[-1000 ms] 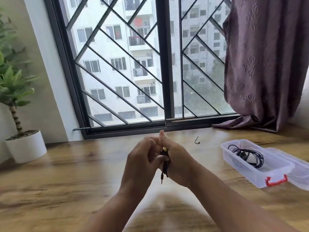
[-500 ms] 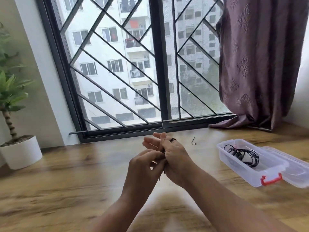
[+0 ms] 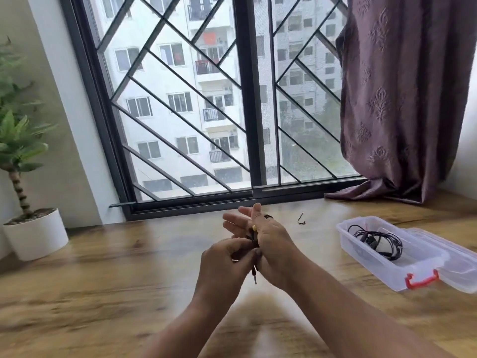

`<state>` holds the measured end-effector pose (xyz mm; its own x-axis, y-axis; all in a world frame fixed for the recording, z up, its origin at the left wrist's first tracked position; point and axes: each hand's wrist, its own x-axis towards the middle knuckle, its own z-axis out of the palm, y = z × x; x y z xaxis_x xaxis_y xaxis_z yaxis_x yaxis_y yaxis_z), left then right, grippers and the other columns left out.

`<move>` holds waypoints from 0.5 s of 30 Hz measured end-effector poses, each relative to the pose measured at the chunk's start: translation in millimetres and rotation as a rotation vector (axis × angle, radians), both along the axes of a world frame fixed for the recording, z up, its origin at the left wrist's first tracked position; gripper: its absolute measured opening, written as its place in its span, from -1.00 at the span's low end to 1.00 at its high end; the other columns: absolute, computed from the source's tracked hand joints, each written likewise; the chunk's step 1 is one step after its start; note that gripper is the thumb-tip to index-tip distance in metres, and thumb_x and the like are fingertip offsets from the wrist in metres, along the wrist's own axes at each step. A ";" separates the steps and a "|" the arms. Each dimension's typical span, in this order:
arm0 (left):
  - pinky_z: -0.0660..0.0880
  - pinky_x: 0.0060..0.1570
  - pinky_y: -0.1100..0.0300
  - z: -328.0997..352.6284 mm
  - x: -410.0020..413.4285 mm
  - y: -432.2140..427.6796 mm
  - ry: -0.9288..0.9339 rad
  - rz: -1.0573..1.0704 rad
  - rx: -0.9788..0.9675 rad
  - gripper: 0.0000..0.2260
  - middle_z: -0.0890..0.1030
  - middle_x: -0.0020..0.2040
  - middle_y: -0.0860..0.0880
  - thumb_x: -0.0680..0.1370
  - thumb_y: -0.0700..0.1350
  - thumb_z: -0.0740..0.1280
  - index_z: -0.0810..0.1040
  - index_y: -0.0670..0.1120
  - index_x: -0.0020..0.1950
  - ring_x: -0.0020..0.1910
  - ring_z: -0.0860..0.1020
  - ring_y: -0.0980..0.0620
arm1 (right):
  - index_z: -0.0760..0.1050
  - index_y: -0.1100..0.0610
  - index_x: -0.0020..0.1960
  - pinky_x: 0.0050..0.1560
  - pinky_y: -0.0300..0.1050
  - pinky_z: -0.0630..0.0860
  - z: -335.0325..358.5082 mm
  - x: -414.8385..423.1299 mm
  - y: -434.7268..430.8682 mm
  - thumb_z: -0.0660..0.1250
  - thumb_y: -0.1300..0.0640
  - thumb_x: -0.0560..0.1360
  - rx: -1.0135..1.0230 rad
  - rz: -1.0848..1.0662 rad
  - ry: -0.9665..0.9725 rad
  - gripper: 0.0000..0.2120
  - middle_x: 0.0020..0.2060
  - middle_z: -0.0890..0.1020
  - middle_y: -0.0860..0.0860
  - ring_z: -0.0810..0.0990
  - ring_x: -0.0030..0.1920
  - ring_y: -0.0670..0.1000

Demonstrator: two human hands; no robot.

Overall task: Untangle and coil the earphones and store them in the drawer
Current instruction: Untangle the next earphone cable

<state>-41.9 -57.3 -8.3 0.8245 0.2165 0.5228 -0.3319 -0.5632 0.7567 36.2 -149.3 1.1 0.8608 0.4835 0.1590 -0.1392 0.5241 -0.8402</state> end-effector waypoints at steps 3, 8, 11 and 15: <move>0.53 -0.25 0.26 -0.7 0.1 1.0 0.011 0.016 -0.023 -0.92 0.70 -0.30 0.09 0.47 -0.13 0.50 0.75 0.06 -0.16 -0.29 0.63 0.14 | 0.38 0.14 0.37 0.41 0.10 0.44 3.8 0.2 0.4 0.12 -0.38 0.51 0.033 0.056 0.069 -0.31 0.17 0.72 0.11 0.68 0.23 0.05; 0.47 -0.26 0.42 -0.7 1.8 1.0 0.008 0.069 -0.048 -0.92 0.71 -0.28 0.12 0.45 -0.14 0.48 0.72 0.05 -0.20 -0.24 0.64 0.21 | 0.29 0.18 0.48 0.42 0.26 0.39 10.0 3.0 -3.3 0.00 -0.54 0.44 0.071 0.144 0.164 -0.07 0.22 0.68 0.12 0.52 0.38 0.05; 0.44 -0.27 0.46 -0.2 2.4 2.5 -0.003 0.089 -0.043 -0.88 0.70 -0.30 0.14 0.47 -0.16 0.46 0.69 0.03 -0.24 -0.26 0.64 0.23 | 0.30 0.24 0.47 0.49 0.20 0.28 11.2 3.4 -5.8 0.05 -0.55 0.40 0.075 0.143 0.189 0.00 -0.10 0.62 0.06 0.49 0.33 0.05; 0.46 -0.28 0.44 -0.6 3.5 5.9 -0.018 0.097 -0.054 -0.88 0.70 -0.31 0.15 0.48 -0.15 0.46 0.70 0.05 -0.22 -0.29 0.64 0.24 | 0.33 0.29 0.47 0.35 0.10 0.34 12.8 1.0 -9.9 0.09 -0.54 0.37 0.055 0.137 0.204 0.03 0.46 0.44 0.28 0.41 0.22 0.14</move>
